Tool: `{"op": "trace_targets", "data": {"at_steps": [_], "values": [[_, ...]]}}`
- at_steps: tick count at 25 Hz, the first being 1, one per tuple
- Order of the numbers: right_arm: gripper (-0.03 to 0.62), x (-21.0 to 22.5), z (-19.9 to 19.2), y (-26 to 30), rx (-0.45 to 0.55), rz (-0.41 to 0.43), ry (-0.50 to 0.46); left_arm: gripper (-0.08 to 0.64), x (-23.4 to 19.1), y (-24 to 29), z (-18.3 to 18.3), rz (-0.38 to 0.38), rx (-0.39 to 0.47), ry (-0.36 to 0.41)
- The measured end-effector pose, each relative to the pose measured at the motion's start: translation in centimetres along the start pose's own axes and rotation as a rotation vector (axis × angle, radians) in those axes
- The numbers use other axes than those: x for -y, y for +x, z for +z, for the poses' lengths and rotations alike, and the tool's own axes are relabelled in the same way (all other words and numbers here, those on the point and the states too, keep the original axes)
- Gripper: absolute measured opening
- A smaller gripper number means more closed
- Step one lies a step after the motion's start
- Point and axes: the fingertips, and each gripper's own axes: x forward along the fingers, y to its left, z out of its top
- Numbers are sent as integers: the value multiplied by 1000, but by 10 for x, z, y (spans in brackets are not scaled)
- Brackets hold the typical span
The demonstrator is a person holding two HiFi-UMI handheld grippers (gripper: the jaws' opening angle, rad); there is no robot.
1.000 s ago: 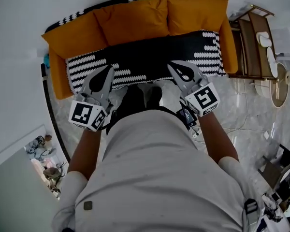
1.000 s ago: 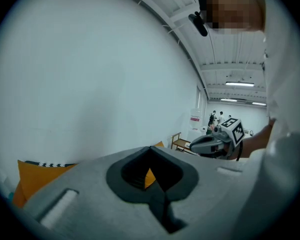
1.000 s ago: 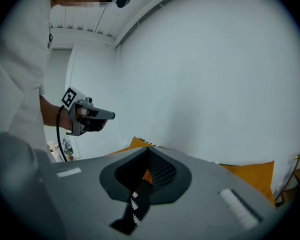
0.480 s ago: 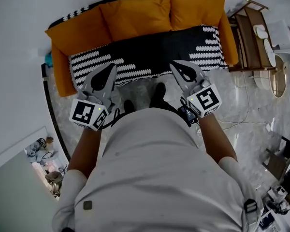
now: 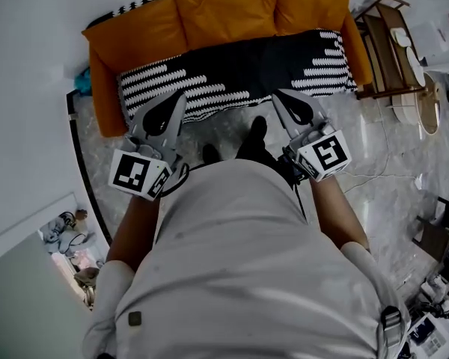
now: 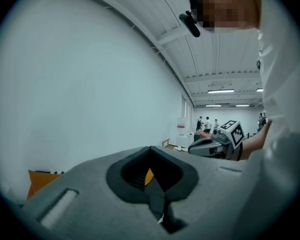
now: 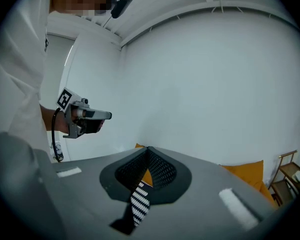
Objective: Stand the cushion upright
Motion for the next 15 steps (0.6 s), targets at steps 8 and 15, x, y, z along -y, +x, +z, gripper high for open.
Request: {"op": "trace_targets", "data": {"at_steps": [8,15], "values": [[11,-62,6,-7,-3,-17,-16,3,1,-58,-5,-47,26,-2],[11,-87,10,-10,-8,-25,-13,3,-1,-77,-13,-67,33,-15]]}}
